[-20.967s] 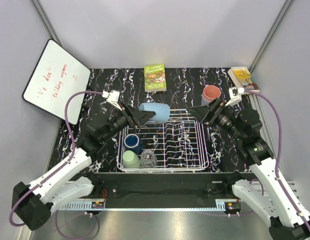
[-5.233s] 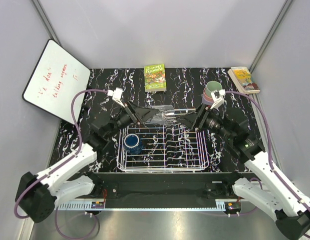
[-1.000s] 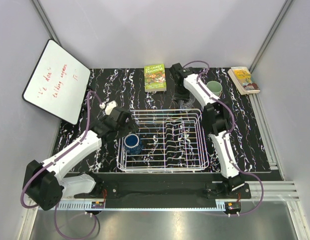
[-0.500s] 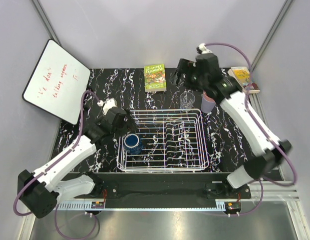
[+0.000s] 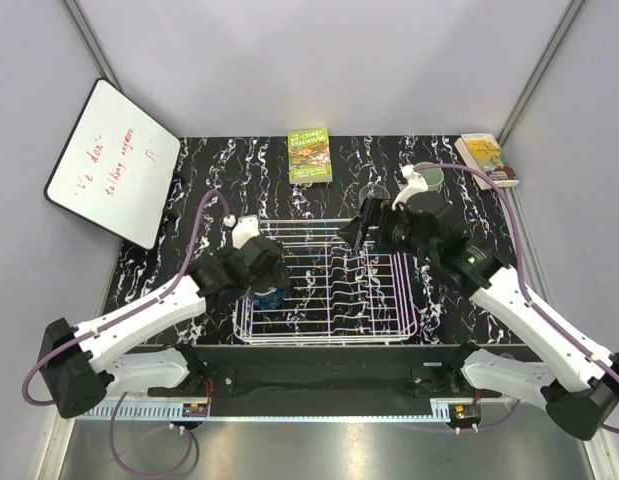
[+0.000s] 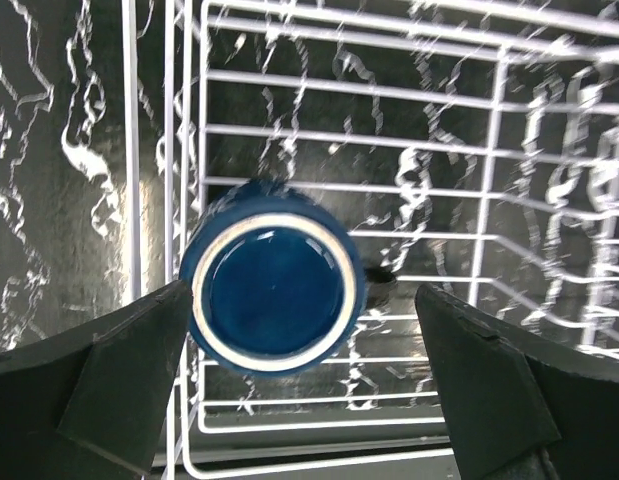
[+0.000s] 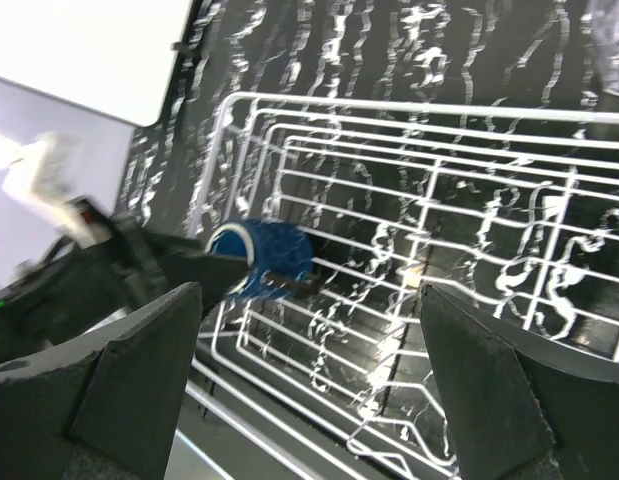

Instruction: Unload the cups from the dish rack

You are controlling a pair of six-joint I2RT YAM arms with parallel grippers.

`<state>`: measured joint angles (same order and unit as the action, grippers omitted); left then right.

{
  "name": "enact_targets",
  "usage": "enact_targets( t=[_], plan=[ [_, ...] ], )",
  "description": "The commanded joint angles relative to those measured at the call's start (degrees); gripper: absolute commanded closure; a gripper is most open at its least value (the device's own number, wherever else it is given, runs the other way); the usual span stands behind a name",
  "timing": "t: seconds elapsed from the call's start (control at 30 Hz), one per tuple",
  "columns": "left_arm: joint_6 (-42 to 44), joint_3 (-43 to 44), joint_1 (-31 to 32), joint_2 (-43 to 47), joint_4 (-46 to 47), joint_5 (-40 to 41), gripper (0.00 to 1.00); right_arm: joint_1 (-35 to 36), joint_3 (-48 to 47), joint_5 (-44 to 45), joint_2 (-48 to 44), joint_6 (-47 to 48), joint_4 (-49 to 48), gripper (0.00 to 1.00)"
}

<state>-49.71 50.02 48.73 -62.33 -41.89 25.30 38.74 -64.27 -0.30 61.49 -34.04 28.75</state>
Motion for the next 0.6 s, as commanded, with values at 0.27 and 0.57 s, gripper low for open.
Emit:
enact_targets(
  t=[0.27, 0.57],
  plan=[
    [-7.9, 3.3, 2.9, -8.9, -8.9, 8.0, 0.01, 3.2, 7.7, -0.9, -6.5, -2.1, -6.2, 0.04],
    [-7.6, 6.2, 2.9, -15.7, -6.9, 7.1, 0.01, 3.2, 8.8, -1.6, -7.2, -1.5, -6.5, 0.04]
  ],
)
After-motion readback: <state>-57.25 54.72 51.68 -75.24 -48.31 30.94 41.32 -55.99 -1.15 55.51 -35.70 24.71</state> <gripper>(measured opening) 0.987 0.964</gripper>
